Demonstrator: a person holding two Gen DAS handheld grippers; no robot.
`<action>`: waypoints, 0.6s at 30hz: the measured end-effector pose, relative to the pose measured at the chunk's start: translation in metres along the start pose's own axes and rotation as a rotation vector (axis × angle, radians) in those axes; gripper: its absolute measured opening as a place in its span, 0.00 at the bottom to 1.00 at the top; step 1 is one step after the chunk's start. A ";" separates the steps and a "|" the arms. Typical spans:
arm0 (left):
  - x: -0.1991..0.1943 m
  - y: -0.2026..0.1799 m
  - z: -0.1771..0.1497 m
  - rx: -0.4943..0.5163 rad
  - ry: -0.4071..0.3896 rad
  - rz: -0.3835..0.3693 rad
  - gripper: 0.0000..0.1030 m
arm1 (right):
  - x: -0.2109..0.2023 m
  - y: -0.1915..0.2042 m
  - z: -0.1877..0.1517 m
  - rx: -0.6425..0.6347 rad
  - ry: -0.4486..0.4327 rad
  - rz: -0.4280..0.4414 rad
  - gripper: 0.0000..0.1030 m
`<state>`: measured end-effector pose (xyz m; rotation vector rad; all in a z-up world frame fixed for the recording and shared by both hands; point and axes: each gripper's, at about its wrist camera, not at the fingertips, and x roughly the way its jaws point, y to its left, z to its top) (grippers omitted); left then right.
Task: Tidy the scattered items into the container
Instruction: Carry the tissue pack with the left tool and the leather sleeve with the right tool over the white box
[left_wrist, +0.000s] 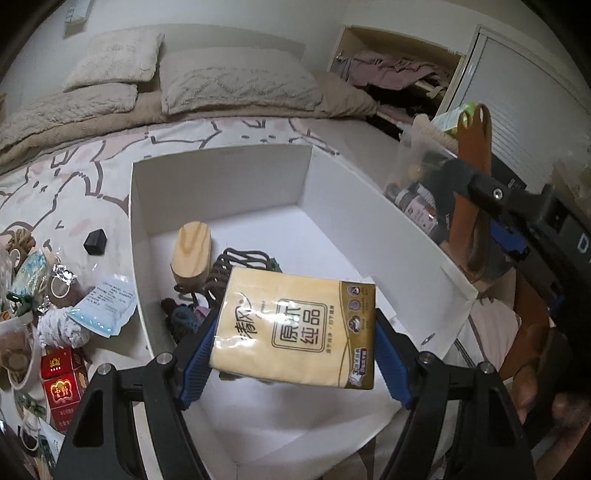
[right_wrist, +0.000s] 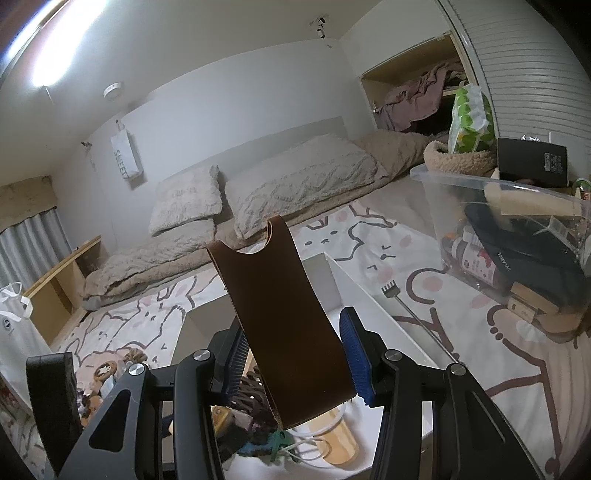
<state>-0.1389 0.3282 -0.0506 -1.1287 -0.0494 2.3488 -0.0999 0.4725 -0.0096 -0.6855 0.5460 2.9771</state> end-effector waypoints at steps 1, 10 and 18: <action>0.001 -0.001 0.000 0.006 0.007 0.006 0.75 | 0.002 0.001 0.000 -0.002 0.004 0.001 0.47; 0.011 -0.010 0.001 0.065 0.043 0.058 0.75 | 0.027 0.005 0.007 -0.034 0.045 -0.015 0.47; 0.016 -0.015 -0.001 0.122 0.069 0.086 0.75 | 0.057 0.009 0.019 -0.077 0.088 -0.036 0.47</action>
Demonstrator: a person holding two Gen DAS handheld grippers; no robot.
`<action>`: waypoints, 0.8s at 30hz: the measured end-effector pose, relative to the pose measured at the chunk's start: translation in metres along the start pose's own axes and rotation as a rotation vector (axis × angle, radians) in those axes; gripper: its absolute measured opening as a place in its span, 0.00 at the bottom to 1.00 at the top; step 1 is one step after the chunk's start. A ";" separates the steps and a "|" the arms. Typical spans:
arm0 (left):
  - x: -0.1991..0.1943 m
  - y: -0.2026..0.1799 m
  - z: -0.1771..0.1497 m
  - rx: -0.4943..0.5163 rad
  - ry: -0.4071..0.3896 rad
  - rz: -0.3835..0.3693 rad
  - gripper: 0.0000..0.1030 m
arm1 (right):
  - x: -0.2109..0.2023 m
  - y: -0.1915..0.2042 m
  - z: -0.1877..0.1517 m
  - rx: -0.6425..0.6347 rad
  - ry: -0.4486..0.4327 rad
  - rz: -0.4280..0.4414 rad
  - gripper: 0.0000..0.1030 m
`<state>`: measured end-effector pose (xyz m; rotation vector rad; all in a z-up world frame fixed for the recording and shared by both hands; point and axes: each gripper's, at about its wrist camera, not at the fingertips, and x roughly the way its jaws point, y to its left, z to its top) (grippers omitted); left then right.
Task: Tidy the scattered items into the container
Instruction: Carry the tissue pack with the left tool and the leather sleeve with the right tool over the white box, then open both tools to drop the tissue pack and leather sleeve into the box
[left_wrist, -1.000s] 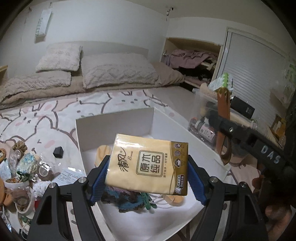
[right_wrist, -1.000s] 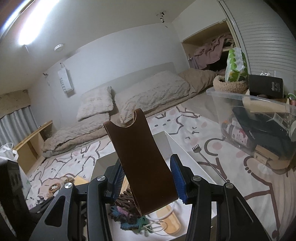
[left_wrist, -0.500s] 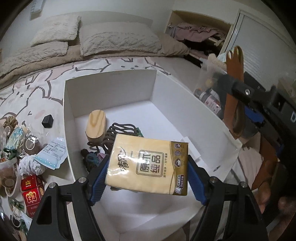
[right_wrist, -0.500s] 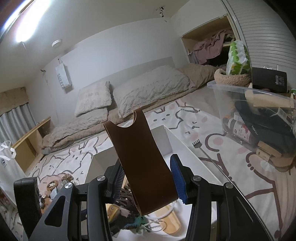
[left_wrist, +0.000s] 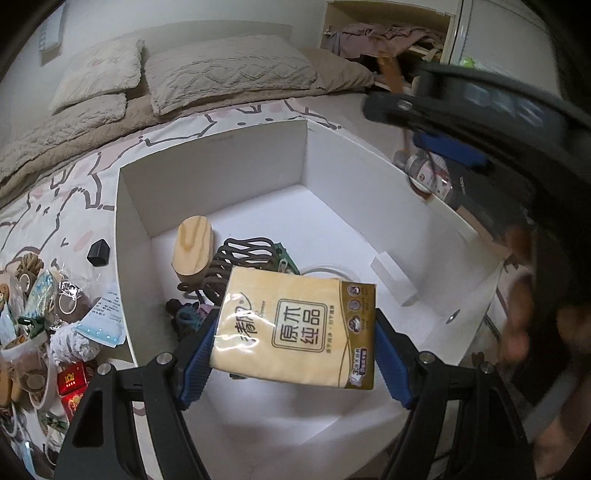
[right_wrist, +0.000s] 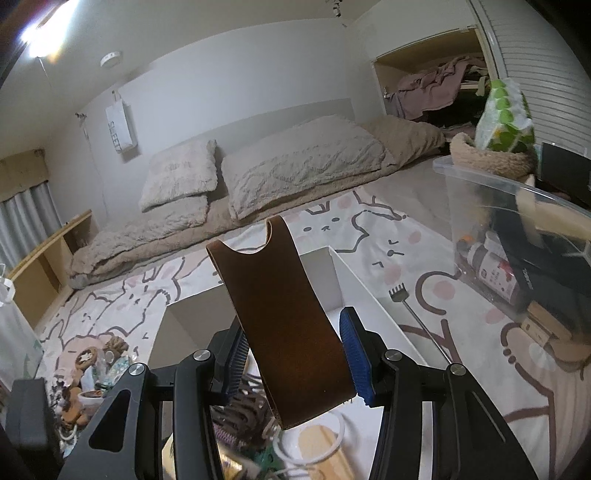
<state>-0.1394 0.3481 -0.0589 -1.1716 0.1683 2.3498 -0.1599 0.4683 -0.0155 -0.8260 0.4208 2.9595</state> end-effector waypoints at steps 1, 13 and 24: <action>0.001 -0.001 0.000 0.010 0.004 0.003 0.75 | 0.003 0.001 0.001 -0.008 0.004 -0.003 0.47; 0.005 -0.005 -0.002 0.068 0.001 0.028 0.75 | 0.014 0.010 0.002 -0.052 0.002 -0.063 1.00; 0.007 -0.002 -0.002 0.065 0.014 0.020 0.75 | 0.014 0.005 0.002 -0.036 -0.001 -0.068 1.00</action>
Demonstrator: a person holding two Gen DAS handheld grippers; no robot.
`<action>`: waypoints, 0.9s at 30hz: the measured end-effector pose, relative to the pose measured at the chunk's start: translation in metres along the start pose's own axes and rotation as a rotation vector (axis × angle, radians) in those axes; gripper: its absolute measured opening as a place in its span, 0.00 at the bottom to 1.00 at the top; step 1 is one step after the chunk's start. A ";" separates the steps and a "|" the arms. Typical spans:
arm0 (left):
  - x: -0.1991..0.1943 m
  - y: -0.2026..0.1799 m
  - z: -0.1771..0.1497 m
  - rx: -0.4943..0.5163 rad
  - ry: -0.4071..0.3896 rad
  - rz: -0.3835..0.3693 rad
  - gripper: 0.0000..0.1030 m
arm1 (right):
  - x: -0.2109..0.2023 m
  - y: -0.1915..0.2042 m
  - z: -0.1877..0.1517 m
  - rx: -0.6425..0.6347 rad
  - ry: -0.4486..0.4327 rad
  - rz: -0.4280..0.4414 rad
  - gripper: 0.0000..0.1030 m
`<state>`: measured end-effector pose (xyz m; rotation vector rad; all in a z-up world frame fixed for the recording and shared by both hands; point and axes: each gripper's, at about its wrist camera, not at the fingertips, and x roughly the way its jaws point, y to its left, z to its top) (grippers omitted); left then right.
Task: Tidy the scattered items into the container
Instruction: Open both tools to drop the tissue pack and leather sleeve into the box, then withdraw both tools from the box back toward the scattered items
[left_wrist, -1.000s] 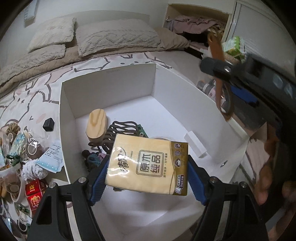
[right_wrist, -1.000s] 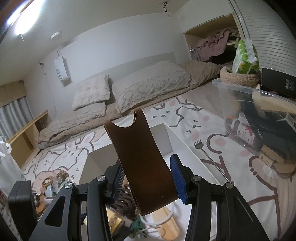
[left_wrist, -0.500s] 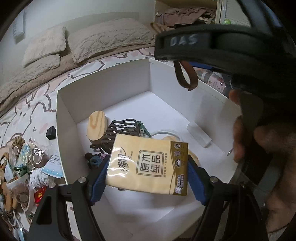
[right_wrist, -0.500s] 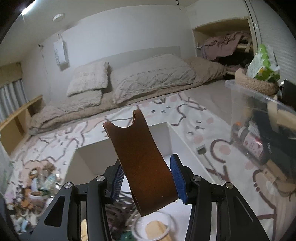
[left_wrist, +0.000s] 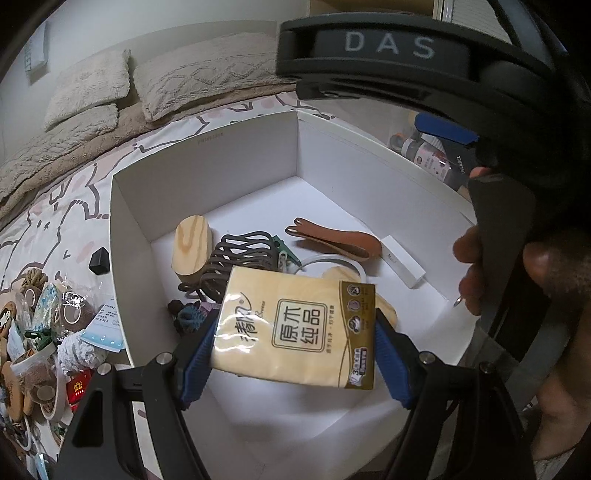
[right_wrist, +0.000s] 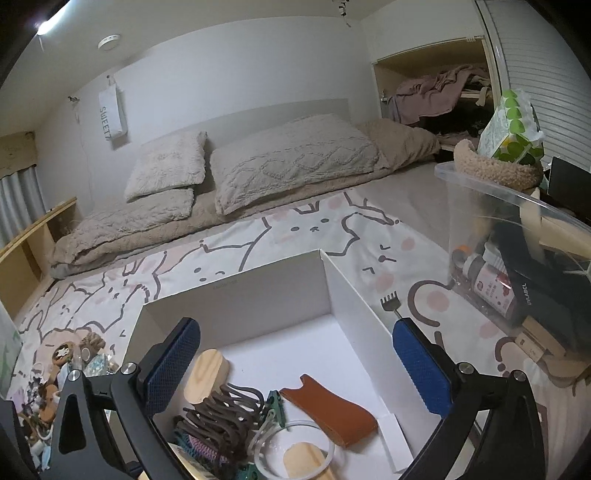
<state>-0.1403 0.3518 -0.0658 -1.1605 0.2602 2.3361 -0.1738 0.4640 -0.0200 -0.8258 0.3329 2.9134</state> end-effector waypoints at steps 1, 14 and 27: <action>0.000 0.000 0.000 0.001 0.001 -0.001 0.75 | 0.000 0.000 0.000 0.000 0.000 0.002 1.00; 0.001 -0.001 -0.002 0.009 0.010 -0.005 0.75 | 0.001 0.003 -0.003 -0.017 0.006 0.012 1.00; -0.001 -0.003 -0.002 0.006 0.009 0.005 0.88 | 0.001 0.005 -0.004 -0.024 0.012 0.012 1.00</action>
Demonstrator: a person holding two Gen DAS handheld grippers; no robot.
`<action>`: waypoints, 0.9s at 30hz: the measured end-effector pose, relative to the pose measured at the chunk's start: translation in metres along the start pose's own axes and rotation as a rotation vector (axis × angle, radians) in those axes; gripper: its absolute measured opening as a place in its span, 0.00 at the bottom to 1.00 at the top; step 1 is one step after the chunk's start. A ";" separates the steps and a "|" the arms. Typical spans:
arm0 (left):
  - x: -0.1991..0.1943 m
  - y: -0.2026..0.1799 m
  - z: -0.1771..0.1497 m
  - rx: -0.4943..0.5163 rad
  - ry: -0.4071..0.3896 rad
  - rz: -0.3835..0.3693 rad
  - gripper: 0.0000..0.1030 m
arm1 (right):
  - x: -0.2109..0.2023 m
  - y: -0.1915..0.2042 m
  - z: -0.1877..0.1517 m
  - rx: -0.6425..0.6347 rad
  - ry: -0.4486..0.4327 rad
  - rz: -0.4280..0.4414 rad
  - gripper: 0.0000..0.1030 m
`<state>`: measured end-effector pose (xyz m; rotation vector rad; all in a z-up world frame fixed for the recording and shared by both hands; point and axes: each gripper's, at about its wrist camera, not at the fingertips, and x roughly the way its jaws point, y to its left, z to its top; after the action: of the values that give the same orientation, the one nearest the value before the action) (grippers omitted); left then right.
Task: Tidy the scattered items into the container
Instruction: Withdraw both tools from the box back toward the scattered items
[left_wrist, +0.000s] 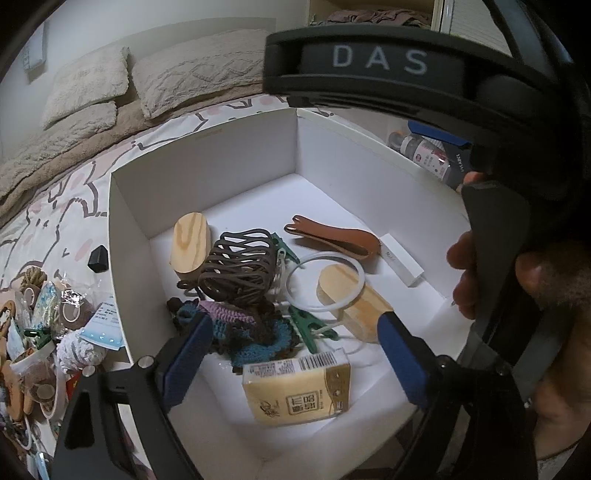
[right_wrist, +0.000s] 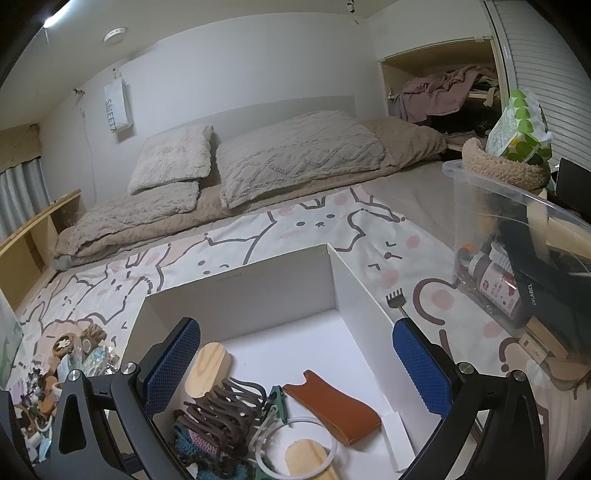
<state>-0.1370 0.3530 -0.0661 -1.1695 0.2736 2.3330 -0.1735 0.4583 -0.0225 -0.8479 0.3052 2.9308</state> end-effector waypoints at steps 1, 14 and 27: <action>0.000 0.000 0.000 0.001 -0.001 0.001 0.88 | 0.000 0.000 0.000 -0.001 0.000 0.000 1.00; -0.003 0.003 0.000 0.005 -0.009 0.016 0.88 | -0.001 0.001 -0.001 0.002 -0.006 0.002 1.00; -0.019 0.014 0.001 -0.023 -0.046 0.010 0.88 | -0.015 -0.002 -0.006 0.003 -0.034 -0.055 1.00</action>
<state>-0.1354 0.3346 -0.0507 -1.1261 0.2374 2.3741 -0.1575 0.4590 -0.0194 -0.7928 0.2790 2.8900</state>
